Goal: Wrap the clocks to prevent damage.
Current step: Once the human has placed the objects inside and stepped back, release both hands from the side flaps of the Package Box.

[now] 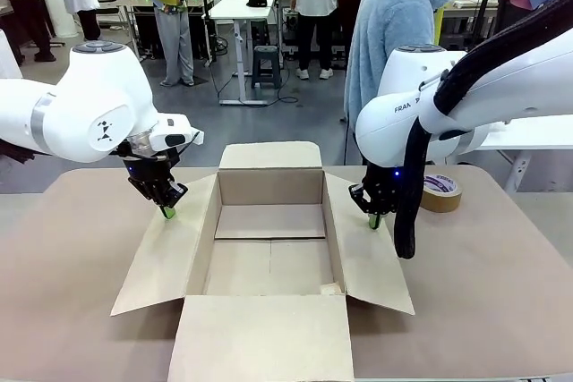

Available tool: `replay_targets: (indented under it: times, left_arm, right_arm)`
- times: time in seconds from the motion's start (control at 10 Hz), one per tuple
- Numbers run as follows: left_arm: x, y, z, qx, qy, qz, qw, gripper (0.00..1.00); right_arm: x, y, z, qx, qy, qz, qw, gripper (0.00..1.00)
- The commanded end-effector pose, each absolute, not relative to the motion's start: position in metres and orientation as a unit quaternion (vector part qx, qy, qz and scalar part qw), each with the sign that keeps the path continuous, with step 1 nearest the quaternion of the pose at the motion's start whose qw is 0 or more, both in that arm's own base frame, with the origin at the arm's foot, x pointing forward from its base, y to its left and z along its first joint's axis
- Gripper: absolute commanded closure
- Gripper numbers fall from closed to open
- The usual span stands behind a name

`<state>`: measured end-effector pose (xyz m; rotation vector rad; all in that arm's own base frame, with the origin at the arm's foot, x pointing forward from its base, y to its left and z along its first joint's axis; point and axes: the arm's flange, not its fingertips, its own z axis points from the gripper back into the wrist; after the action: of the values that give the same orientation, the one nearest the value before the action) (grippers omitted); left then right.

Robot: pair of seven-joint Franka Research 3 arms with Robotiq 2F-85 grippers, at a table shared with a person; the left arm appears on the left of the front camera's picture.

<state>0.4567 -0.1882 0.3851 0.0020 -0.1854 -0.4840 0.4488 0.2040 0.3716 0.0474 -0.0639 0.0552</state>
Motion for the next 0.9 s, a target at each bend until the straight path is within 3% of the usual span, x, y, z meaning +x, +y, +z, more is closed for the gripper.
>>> replay_targets:
  times: [0.0,0.8]
  left_arm:
    - [0.4564,-0.1883,0.3847,0.002,-0.091,-0.238,0.967,1.0]
    - [0.4564,-0.1883,0.3847,0.002,-0.091,-0.238,0.967,1.0]
  right_arm:
    - [0.4471,0.2048,0.3694,0.018,-0.03,0.019,0.999,0.99]
    - [0.4471,0.2048,0.3694,0.018,-0.03,0.019,0.999,0.99]
